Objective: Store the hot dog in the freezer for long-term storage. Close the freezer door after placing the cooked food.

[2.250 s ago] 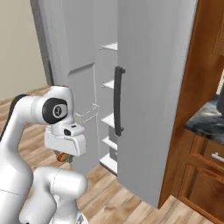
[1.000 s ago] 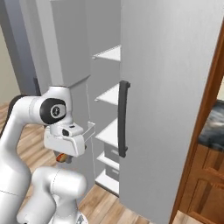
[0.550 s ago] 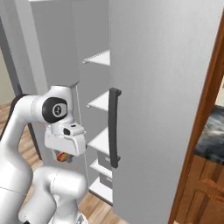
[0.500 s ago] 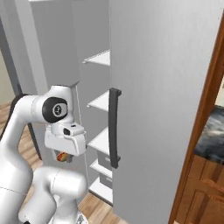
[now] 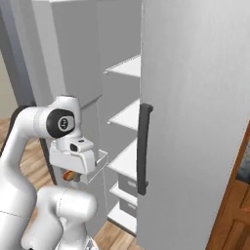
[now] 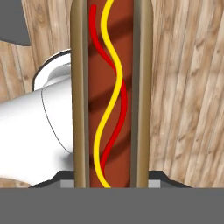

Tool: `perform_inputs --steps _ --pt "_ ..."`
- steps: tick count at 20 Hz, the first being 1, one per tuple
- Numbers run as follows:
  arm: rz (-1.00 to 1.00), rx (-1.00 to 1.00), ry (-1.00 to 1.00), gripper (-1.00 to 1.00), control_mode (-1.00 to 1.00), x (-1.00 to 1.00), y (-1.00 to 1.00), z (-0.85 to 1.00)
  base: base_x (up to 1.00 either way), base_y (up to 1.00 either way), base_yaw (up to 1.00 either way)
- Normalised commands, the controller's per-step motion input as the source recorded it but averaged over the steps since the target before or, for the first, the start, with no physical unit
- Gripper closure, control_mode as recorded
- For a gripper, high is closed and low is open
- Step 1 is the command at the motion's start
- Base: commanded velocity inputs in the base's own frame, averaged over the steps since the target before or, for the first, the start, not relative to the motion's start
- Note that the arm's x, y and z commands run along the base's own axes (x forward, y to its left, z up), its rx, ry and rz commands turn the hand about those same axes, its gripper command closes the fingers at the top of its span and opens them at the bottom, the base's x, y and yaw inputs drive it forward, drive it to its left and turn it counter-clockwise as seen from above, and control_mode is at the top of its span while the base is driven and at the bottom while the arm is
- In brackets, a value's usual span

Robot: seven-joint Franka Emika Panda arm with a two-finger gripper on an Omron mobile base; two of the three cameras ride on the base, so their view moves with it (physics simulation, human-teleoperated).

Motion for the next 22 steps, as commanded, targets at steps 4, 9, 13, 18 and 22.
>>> perform_inputs --steps 4,9,13,18,22 --pt "0.0 0.0 0.0 1.0 1.0 0.0 0.0 0.0 0.34 0.08 0.04" --pt "0.0 0.0 0.0 1.0 1.0 0.0 0.0 0.0 0.52 -0.05 0.08" --pt "0.0 0.0 0.0 1.0 1.0 0.0 0.0 0.0 0.5 -0.17 0.06" --pt "0.0 0.0 0.0 1.0 1.0 0.0 0.0 0.0 0.29 0.0 0.01" --pt "0.0 0.0 0.0 1.0 1.0 0.0 0.0 0.0 0.15 0.0 0.0"
